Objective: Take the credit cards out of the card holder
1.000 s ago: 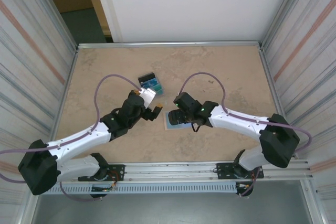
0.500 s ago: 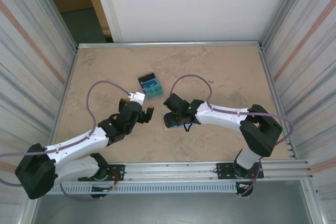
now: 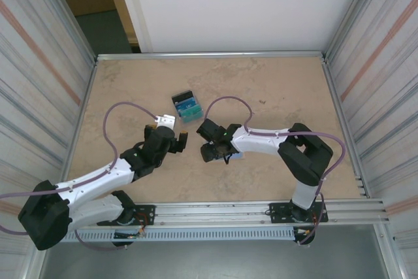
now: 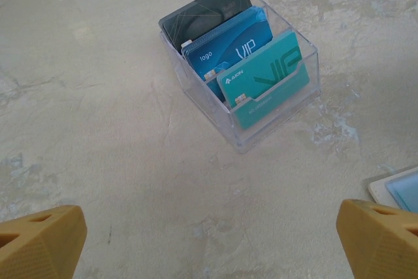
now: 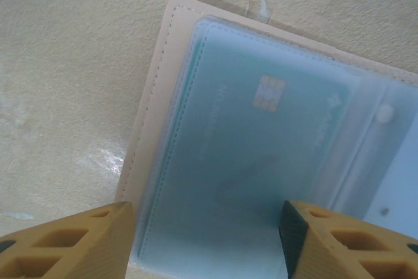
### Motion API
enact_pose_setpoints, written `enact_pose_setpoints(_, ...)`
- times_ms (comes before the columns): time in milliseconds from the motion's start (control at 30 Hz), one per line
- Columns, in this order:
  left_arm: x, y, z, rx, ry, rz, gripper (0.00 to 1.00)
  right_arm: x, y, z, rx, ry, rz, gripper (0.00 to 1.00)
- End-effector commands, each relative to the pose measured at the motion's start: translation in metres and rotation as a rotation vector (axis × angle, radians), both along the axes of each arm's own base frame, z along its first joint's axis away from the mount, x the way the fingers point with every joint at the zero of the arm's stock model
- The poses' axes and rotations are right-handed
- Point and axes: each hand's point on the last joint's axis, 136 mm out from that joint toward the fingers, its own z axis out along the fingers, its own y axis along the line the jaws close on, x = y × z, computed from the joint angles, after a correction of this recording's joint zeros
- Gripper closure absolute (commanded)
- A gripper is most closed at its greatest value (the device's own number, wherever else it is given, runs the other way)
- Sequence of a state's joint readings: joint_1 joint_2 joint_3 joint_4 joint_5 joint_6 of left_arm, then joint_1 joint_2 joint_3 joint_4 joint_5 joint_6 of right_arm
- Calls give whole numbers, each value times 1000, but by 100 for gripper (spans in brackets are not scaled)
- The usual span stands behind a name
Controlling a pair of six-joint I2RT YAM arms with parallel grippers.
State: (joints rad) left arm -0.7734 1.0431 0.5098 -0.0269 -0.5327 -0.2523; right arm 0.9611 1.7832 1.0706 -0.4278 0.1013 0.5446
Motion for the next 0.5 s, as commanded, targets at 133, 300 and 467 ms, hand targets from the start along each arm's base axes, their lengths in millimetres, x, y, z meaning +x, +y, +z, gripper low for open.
enact_pose_setpoints(133,-1,7,-4,-22,8,34,1,-2,-6,-9,-52,13,3,39)
enact_pose_setpoints(300,0,7,-4,-21,10,29,1,-4,-9,-16,-50,35,-7,45)
enact_pose_setpoints(467,1,6,-1,-22,7,24,1,-3,-8,-15,28,76,-28,55)
